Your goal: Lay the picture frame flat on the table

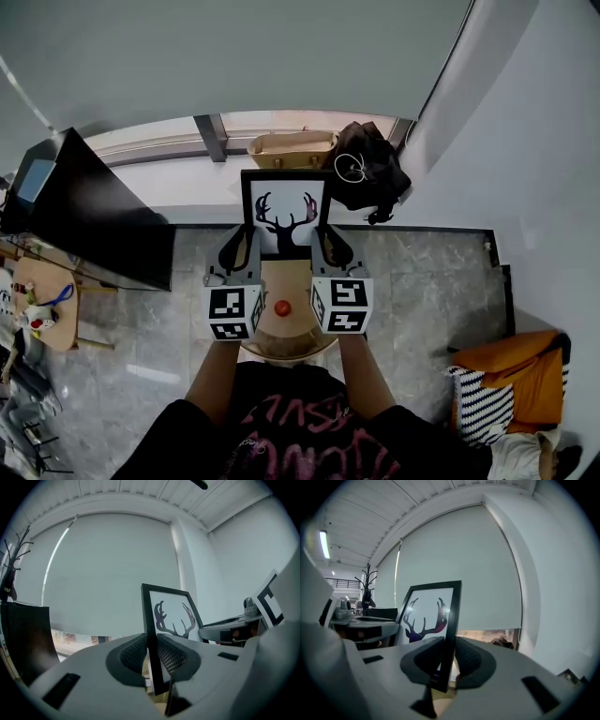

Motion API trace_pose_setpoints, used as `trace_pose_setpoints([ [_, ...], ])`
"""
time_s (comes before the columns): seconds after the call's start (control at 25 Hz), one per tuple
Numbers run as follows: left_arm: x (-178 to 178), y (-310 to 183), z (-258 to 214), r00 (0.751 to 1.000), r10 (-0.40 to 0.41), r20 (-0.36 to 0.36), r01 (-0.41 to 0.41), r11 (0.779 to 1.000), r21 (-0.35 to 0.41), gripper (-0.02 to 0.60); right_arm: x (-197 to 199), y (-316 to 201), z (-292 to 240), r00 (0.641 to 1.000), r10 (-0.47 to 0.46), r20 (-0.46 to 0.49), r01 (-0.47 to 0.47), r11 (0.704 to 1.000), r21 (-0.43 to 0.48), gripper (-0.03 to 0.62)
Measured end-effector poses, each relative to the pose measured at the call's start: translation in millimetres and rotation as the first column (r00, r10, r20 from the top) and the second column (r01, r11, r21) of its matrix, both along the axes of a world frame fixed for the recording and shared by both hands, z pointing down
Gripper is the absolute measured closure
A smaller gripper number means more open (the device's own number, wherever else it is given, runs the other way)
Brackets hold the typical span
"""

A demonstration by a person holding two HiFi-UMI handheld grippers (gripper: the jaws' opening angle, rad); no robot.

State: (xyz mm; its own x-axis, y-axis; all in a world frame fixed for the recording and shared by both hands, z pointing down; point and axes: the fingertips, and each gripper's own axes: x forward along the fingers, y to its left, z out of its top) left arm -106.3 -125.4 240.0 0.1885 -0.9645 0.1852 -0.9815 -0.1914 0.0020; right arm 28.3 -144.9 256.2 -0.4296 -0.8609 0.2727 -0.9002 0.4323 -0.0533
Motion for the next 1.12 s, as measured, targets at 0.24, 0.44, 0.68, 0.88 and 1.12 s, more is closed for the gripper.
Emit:
trace_pose_setpoints([
  [0.24, -0.7, 5.4, 10.6, 1.0, -0.002, 0.001, 0.002, 1.0, -0.023, 0.511, -0.8, 5.4, 12.0, 1.0, -0.003, -0.001, 0.003, 1.0, -0.028, 0.513],
  [0.44, -1.0, 10.7, 21.0, 1.0, -0.007, -0.002, 0.007, 0.999, -0.045, 0.511, -1.3, 10.4, 22.4, 1.0, -0.009, -0.005, 0.008, 0.999, -0.05, 0.513],
  [0.68, -0.1, 15.7, 37.1, 1.0, -0.011, -0.005, 0.01, 0.997, -0.078, 0.511, -0.5, 15.2, 38.9, 1.0, -0.014, -0.012, 0.013, 0.996, -0.084, 0.513],
  [0.88, 0.1, 23.2, 51.3, 1.0, -0.013, -0.011, 0.012, 0.995, -0.103, 0.511, -0.3, 22.6, 53.3, 1.0, -0.016, -0.017, 0.014, 0.994, -0.112, 0.513],
  [1.12, -0.8, 26.5, 67.5, 1.0, -0.017, -0.013, 0.015, 0.991, -0.136, 0.511, -1.0, 26.1, 69.8, 1.0, -0.017, -0.023, 0.014, 0.989, -0.147, 0.513],
])
